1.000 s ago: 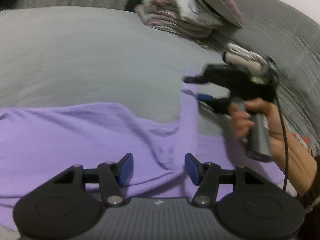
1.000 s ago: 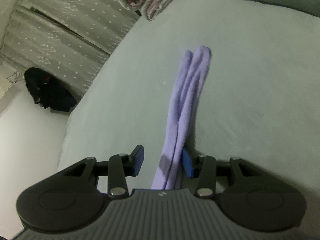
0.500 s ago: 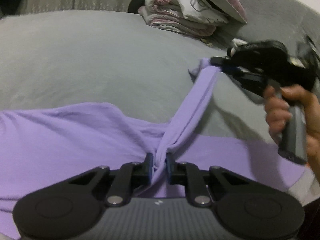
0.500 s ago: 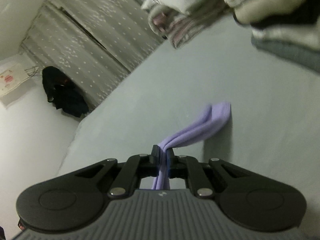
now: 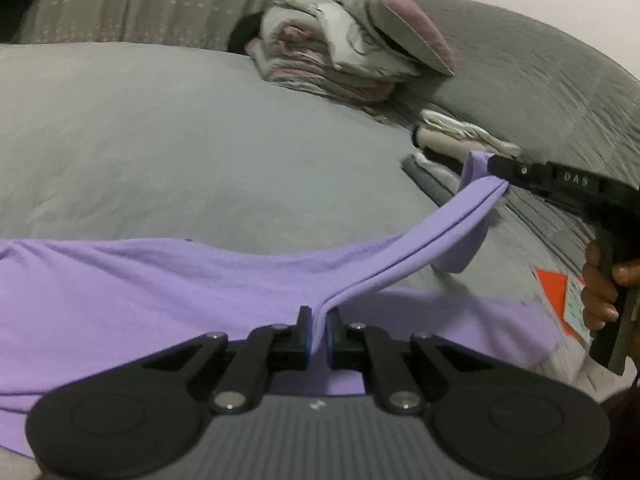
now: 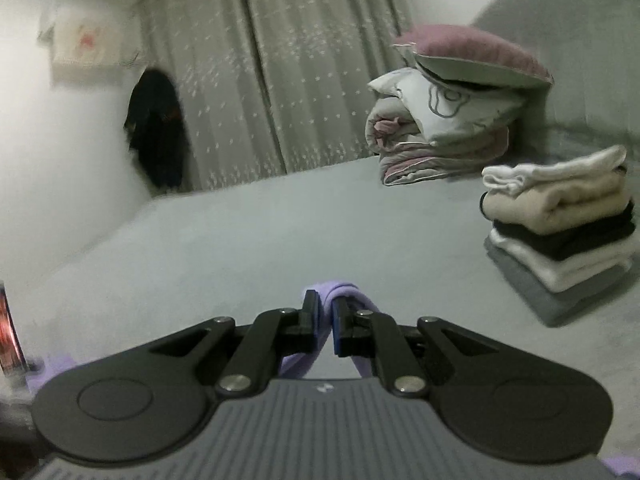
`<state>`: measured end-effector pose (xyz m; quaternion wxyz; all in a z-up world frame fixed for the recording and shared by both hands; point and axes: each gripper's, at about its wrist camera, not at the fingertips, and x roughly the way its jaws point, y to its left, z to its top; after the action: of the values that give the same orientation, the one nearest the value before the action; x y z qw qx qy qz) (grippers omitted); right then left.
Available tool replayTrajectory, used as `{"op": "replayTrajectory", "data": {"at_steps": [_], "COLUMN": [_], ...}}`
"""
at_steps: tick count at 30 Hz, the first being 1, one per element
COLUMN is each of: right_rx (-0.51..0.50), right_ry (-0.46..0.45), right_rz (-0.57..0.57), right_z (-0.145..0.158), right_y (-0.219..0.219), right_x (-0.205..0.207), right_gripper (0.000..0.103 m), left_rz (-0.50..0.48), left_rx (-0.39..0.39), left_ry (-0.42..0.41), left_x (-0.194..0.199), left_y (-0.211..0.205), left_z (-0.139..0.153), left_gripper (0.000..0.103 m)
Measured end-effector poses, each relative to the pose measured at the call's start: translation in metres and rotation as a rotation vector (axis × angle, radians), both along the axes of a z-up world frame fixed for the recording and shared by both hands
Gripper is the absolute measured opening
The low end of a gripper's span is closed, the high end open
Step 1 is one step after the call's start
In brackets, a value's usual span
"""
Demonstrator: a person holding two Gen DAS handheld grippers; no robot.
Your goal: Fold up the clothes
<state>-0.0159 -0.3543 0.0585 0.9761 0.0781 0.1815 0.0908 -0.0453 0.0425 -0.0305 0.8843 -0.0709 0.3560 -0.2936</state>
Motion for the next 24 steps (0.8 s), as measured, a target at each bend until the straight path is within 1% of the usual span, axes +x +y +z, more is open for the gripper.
{"op": "replayTrajectory", "data": {"at_steps": [3,7,9,13,16,17,19,20,21,23,24], "right_rx": [-0.084,-0.187,-0.251,-0.331,-0.357,-0.359,-0.323,-0.279,-0.234,-0.134,-0.099], "right_ry": [0.041,0.124,0.174,0.306,0.414,0.451,0.502,0.528,0.553,0.584,0.594], "right_rz": [0.019,0.064,0.084,0.132,0.179,0.197,0.237,0.262,0.287,0.325,0.344], "right_z": [-0.012,-0.031,-0.043,-0.069,-0.081,-0.083,-0.078,-0.074,-0.071,-0.065,-0.062], "right_y": [0.002,0.005,0.007,0.006,0.004,0.002,-0.004,-0.009,-0.013,-0.021,-0.023], "right_x": [-0.009,-0.020,-0.023,-0.022,-0.019,-0.018,-0.013,-0.010,-0.007,-0.003,0.000], "right_gripper": [0.010,0.010,0.010,0.010,0.011,0.015,0.022,0.034,0.041,0.041,0.041], "left_rz": [-0.040,-0.074,-0.090,-0.123,-0.165,-0.182,-0.217,-0.237,-0.257,-0.283,-0.294], "left_rx": [0.033,0.082,0.100,0.100,0.120,0.124,0.125,0.125,0.125,0.125,0.124], "left_ry": [0.024,0.073,0.079,0.083,0.091,0.093,0.099,0.103,0.107,0.109,0.110], "left_x": [-0.003,-0.006,-0.007,-0.008,-0.009,-0.010,-0.011,-0.011,-0.012,-0.013,-0.014], "left_y": [0.001,0.001,-0.002,0.003,0.005,0.006,0.007,0.008,0.010,0.013,0.014], "left_z": [-0.008,-0.022,-0.027,-0.025,-0.023,-0.022,-0.021,-0.020,-0.020,-0.018,-0.017], "left_gripper": [0.006,0.007,0.007,0.007,0.012,0.013,0.021,0.023,0.026,0.029,0.034]}}
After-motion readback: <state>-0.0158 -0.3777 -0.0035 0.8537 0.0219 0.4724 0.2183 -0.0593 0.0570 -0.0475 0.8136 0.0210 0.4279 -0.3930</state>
